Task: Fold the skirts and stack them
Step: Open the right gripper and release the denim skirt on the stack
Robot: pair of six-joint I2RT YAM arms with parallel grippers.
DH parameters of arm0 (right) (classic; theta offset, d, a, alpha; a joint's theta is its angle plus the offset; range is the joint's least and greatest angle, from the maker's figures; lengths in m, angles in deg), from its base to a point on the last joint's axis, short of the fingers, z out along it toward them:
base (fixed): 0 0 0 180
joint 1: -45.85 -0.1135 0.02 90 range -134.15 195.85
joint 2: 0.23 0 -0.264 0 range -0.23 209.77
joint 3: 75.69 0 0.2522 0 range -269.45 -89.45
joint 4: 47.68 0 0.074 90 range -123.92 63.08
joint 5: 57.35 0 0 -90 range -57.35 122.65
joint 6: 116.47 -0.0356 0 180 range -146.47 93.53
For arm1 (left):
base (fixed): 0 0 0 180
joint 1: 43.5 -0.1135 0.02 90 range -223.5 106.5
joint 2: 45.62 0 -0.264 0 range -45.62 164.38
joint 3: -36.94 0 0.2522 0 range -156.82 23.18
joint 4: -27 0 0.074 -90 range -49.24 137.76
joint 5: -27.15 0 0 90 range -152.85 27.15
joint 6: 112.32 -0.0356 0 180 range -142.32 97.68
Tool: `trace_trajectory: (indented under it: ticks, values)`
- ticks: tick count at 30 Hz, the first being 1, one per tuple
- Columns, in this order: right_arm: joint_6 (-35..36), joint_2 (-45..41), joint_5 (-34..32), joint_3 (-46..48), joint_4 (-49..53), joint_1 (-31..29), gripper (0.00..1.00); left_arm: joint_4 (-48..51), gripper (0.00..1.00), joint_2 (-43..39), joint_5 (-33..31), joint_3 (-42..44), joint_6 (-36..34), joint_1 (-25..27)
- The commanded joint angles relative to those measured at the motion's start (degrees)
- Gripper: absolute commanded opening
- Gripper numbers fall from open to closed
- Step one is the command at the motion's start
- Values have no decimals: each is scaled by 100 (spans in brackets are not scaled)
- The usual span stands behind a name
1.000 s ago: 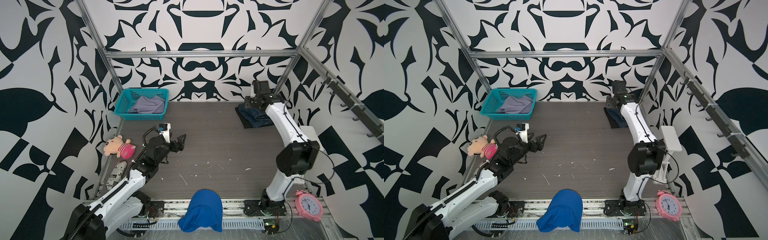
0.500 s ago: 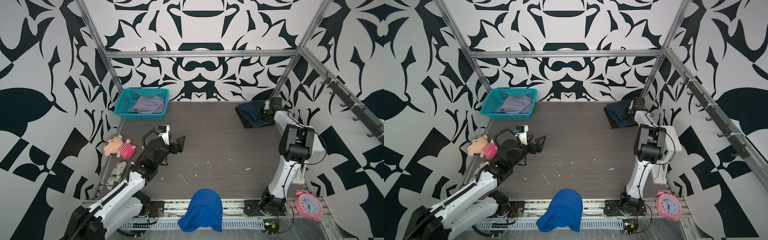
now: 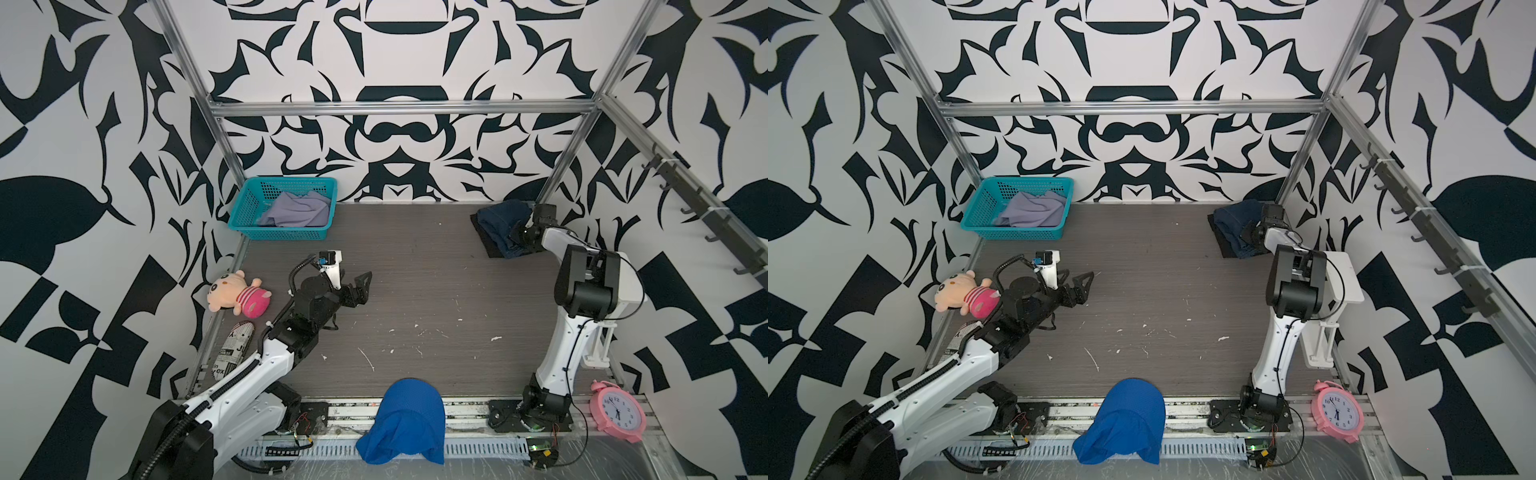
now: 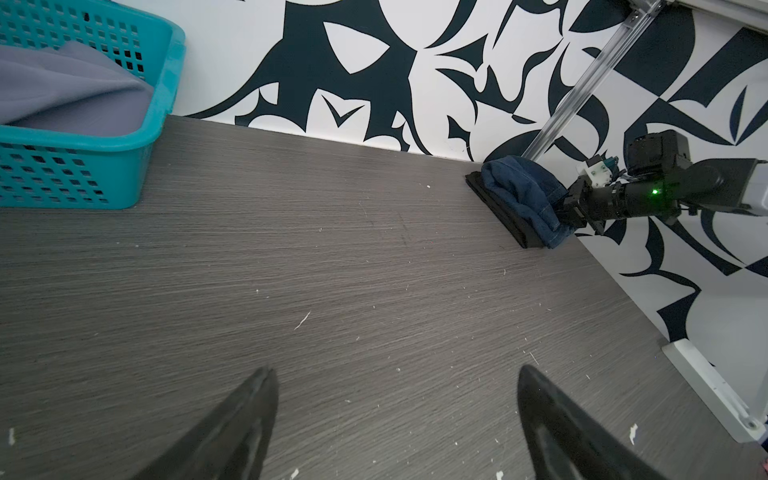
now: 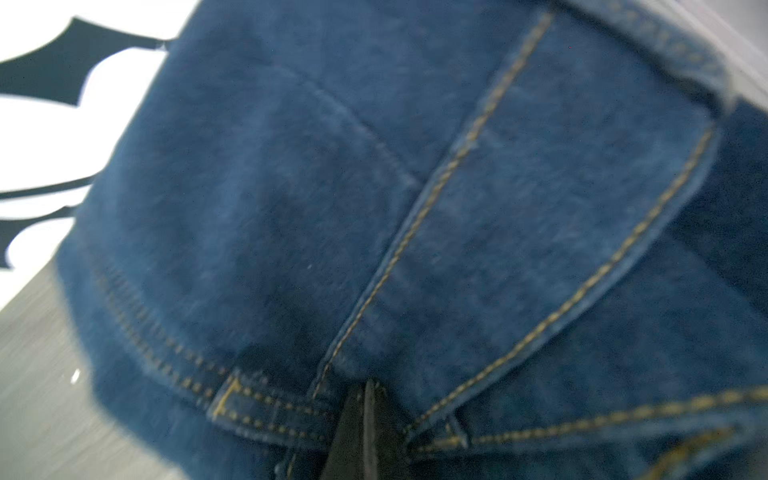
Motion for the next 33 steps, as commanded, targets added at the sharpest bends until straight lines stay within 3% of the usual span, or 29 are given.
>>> trace_trajectory:
  ticks: [1, 16, 21, 26, 29, 33]
  values:
    - [-661, 401, -492, -198, -13, -27, 0, -164, 92, 29, -61, -57, 13, -24]
    - [-1691, 1164, -822, -1098, -493, -237, 0, 241, 93, -340, -313, -120, -160, -24]
    - [-1683, 1358, -735, -1547, -381, -343, 0, 443, 93, -411, -301, -243, -237, -24]
    - [-1613, 1032, -742, -1233, -622, -344, 0, 734, 94, -632, -443, -316, -372, -24]
    - [-1500, 597, -489, -910, -931, -338, 28, 787, 94, -673, -486, -371, -391, -24]
    - [-1398, -10, -147, -521, -1388, -344, 53, 715, 94, -540, -469, -460, -382, -24]
